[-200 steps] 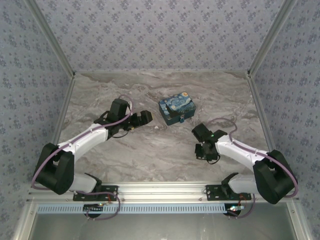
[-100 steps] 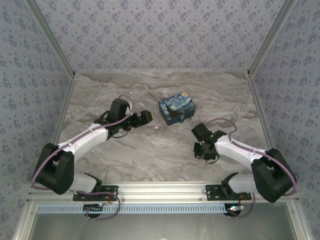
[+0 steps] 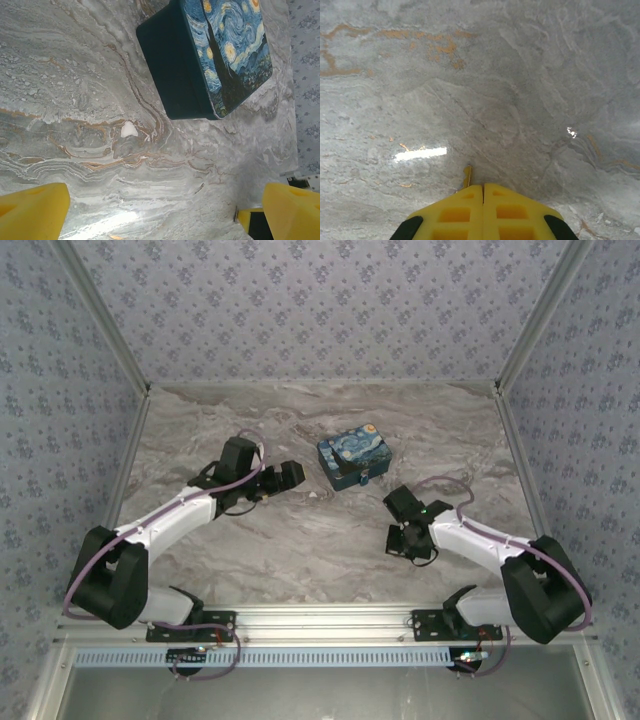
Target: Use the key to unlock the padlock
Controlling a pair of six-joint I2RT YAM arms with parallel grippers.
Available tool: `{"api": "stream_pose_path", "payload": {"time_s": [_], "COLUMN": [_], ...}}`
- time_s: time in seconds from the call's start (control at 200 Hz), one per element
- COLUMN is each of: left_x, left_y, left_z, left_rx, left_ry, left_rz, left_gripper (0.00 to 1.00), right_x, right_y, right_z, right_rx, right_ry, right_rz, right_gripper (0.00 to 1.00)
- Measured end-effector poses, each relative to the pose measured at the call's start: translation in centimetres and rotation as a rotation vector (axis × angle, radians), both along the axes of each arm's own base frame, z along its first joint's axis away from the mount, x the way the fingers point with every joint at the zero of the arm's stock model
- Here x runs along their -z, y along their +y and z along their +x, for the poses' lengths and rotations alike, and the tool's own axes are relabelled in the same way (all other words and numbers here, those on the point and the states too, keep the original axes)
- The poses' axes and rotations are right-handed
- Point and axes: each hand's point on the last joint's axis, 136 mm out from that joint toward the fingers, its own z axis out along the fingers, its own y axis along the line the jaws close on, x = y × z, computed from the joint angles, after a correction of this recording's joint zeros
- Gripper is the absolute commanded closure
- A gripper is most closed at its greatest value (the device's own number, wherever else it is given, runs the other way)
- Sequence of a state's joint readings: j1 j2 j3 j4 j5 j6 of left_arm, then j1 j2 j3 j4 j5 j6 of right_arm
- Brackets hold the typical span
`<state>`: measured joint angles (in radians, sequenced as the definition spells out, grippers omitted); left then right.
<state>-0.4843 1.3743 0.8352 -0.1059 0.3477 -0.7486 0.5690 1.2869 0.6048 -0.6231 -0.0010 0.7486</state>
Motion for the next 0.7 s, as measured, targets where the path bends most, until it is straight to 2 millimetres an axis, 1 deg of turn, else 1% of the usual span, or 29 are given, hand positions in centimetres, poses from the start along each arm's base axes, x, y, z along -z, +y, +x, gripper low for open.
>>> {"api": "stream_pose_path", "payload": {"time_s": [0.15, 0.25, 0.365, 0.48, 0.575, 0.635, 0.7], "left_x": [-1.4, -2.9, -4.4, -5.0, -5.5, -5.9, -6.4], "left_y": [-0.1, -0.4, -1.0, -1.6, -2.2, -2.6, -3.2], "left_z": [0.2, 0.4, 0.3, 0.0, -0.2, -0.4, -0.5], "left_rx": [0.000, -0.001, -0.003, -0.019, -0.044, -0.060, -0.077], "left_ry": [-0.028, -0.051, -0.038, 0.022, 0.078, 0.120, 0.166], "left_rz": [-0.016, -0.044, -0.108, -0.182, -0.249, -0.297, -0.353], "left_gripper": [0.02, 0.03, 0.04, 0.05, 0.08, 0.11, 0.11], "right_x": [-0.9, -2.2, -4.5, -6.9, -8.6, -10.0, -11.5], "right_y": [0.9, 2.0, 3.4, 4.4, 5.1, 5.7, 6.3], "right_z": [0.8, 1.9, 3.7, 5.3, 6.4, 7.1, 7.9], "right_rx": [0.003, 0.010, 0.009, 0.005, 0.003, 0.002, -0.001], "right_ry": [-0.057, -0.139, -0.259, -0.363, -0.418, -0.455, -0.496], "right_rz": [0.060, 0.135, 0.232, 0.299, 0.335, 0.364, 0.400], "right_gripper": [1.00, 1.00, 1.00, 1.00, 1.00, 1.00, 1.00]}}
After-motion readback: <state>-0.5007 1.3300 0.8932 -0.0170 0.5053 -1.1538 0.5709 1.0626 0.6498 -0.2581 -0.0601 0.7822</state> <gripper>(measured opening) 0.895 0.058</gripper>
